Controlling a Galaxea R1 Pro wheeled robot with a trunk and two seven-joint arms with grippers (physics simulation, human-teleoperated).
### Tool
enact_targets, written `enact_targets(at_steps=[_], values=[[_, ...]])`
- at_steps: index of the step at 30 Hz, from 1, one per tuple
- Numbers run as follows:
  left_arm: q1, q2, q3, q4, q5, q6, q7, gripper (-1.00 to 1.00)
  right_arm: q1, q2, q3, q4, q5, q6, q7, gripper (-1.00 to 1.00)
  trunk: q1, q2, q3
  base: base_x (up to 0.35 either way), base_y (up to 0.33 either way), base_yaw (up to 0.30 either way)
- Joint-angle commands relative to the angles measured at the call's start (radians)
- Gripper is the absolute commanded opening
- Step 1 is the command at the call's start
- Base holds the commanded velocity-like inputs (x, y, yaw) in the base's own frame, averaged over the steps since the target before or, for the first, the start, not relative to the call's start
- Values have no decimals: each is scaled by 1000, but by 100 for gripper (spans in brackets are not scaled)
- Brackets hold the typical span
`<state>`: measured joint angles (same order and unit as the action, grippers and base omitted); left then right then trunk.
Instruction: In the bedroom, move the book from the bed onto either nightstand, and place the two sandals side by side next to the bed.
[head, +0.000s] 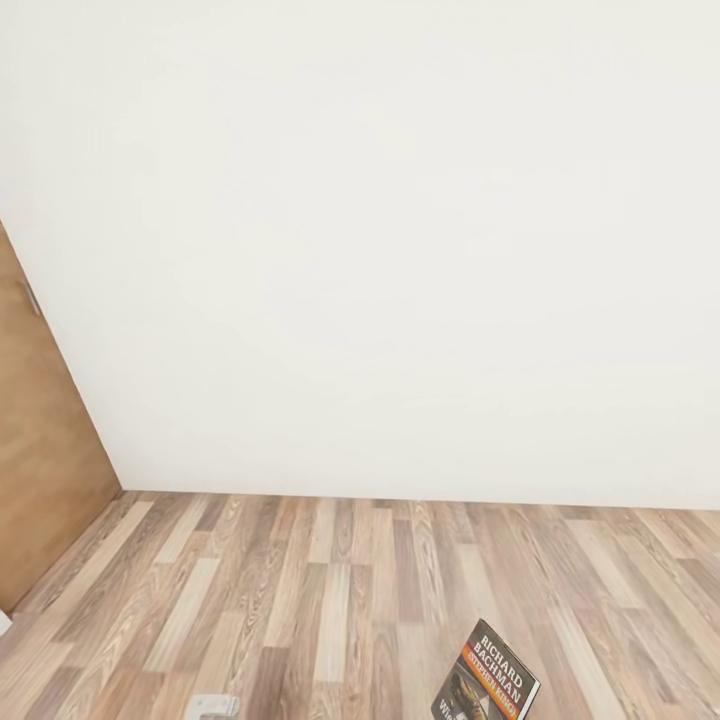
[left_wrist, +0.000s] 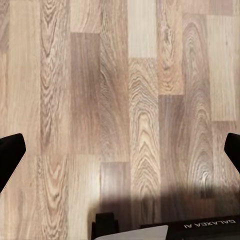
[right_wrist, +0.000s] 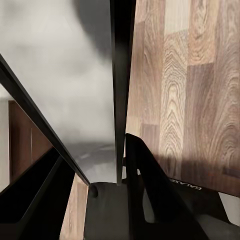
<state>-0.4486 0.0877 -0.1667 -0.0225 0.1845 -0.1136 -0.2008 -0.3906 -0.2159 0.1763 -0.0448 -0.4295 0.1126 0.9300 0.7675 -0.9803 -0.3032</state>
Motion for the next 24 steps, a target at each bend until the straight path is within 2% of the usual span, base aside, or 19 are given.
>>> enact_targets(at_steps=[1, 6, 12, 24], values=[[-1, 0, -9, 1, 10, -3, -4, 100, -1, 0, 3, -1, -12, 10, 3, -100, 1, -1, -1, 330, 0, 0], [-1, -11, -10, 2, 10, 0, -39, 100, -1, 0, 3, -1, -12, 10, 3, -100, 1, -1, -1, 330, 0, 0], [-1, -19, -10, 2, 9, 2, -160, 100, -1, 0, 3, -1, -12, 10, 3, -100, 1, -1, -1, 331, 0, 0], [-1, -19, -10, 1, 10, 2, -172, 100, -1, 0, 3, -1, -12, 10, 3, -100, 1, -1, -1, 331, 0, 0]])
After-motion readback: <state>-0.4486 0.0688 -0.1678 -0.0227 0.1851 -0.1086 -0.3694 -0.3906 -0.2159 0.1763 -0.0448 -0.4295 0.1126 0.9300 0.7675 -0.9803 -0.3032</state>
